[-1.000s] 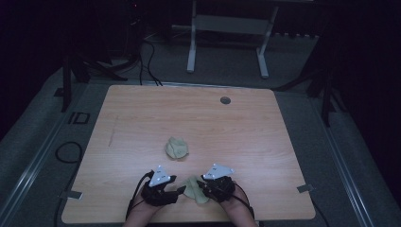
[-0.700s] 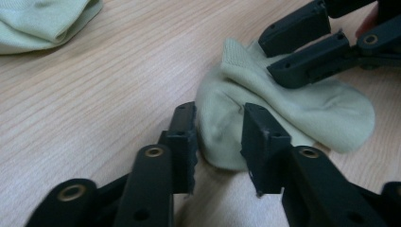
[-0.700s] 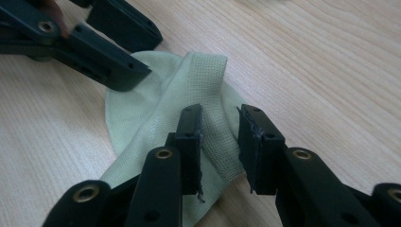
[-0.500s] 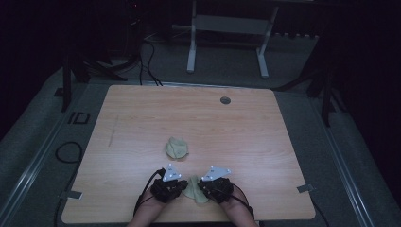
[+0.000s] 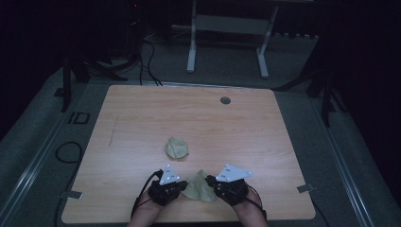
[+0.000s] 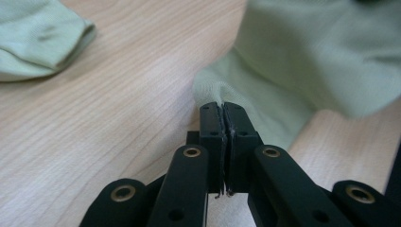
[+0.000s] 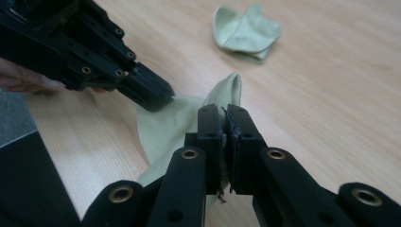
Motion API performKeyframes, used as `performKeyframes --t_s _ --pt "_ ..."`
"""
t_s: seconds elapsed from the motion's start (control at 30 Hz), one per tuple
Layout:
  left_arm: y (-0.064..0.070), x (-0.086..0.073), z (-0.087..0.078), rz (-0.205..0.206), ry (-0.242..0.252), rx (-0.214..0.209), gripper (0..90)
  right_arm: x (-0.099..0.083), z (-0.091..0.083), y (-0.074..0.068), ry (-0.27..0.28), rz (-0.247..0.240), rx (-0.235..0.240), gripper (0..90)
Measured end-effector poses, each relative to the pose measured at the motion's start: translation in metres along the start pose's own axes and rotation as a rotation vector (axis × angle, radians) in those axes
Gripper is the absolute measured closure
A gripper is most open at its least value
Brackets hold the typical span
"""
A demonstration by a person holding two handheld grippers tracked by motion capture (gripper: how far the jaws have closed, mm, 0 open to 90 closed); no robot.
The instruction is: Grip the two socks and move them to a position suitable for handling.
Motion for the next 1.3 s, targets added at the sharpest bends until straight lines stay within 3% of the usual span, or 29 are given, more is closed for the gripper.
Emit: performKeyframes --t_s 0.17,0.3,0.4,0.47,0.6,0.67,0.8,0.83,0.9,0.97,1.03,1.13,1.2,1.3 --pt "0.000 0.004 -0.013 0.010 -0.004 0.025 87.4 -0.006 -0.028 0.014 0.016 0.038 -0.040 85.2" --pt "0.001 0.003 -0.015 0.015 -0.019 0.025 87.3 -0.023 -0.037 0.027 0.000 0.083 -0.070 85.1" --pt "0.003 -0.002 -0.006 0.023 -0.050 0.028 87.2 -0.042 -0.032 0.037 -0.040 0.116 -0.096 85.1" --pt "0.003 -0.004 -0.002 0.021 -0.059 0.028 87.1 -0.056 -0.026 0.040 -0.067 0.147 -0.083 84.9" --pt "0.003 -0.007 0.004 0.011 -0.066 0.029 87.1 -0.076 -0.015 0.045 -0.122 0.158 -0.100 84.7" --pt "0.003 -0.009 0.007 0.012 -0.077 0.030 87.1 -0.083 -0.011 0.049 -0.131 0.190 -0.107 84.5" --pt "0.003 -0.012 0.008 0.007 -0.085 0.019 87.1 -0.088 -0.006 0.050 -0.152 0.185 -0.111 84.4" --pt "0.003 -0.011 0.007 0.003 -0.076 0.015 86.2 -0.089 -0.004 0.050 -0.161 0.187 -0.106 79.7" --pt "0.000 -0.009 0.002 -0.008 -0.049 0.032 66.9 -0.086 -0.008 0.053 -0.154 0.196 -0.122 68.3" --pt "-0.002 -0.005 -0.005 -0.020 -0.016 0.030 59.3 -0.081 -0.015 0.056 -0.135 0.193 -0.145 67.5" --pt "0.000 -0.001 -0.011 -0.023 0.011 0.019 60.6 -0.074 -0.023 0.057 -0.109 0.186 -0.148 73.0" --pt "0.008 0.005 -0.015 0.007 0.031 0.007 72.6 -0.065 -0.026 0.050 -0.089 0.145 -0.129 81.5" --pt "0.014 0.007 -0.011 0.024 0.025 -0.007 82.4 -0.063 -0.022 0.044 -0.089 0.139 -0.098 84.6" --pt "0.023 0.007 -0.001 0.050 0.001 -0.029 86.8 -0.063 -0.011 0.035 -0.096 0.129 -0.068 84.0"
Point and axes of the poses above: each handheld gripper's, and its own axes: z roughly forward along the jaws, x roughly out of its top, y roughly to its right, the point moved 5 cm from there along z, roughly forward along the jaws, and after that the axes turned 1 degree about -z, right-handed, at the moved point
